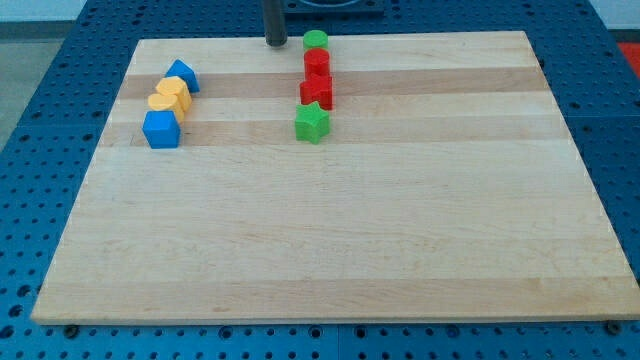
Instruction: Slide your arm right a bit
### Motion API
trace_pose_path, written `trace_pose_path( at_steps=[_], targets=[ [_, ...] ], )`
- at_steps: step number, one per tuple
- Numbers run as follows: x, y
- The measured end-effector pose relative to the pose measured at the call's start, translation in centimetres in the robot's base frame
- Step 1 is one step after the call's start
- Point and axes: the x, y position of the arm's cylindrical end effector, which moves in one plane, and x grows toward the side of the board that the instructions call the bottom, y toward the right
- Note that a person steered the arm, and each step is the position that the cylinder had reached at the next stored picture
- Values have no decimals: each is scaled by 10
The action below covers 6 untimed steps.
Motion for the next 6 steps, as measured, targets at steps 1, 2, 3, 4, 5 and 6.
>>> trace_pose_path(
  at_steps=[1,2,3,4,5,6],
  targets=[
    [0,0],
    [1,0],
    [2,0],
    [2,0],
    [2,0],
    [2,5]
  ],
)
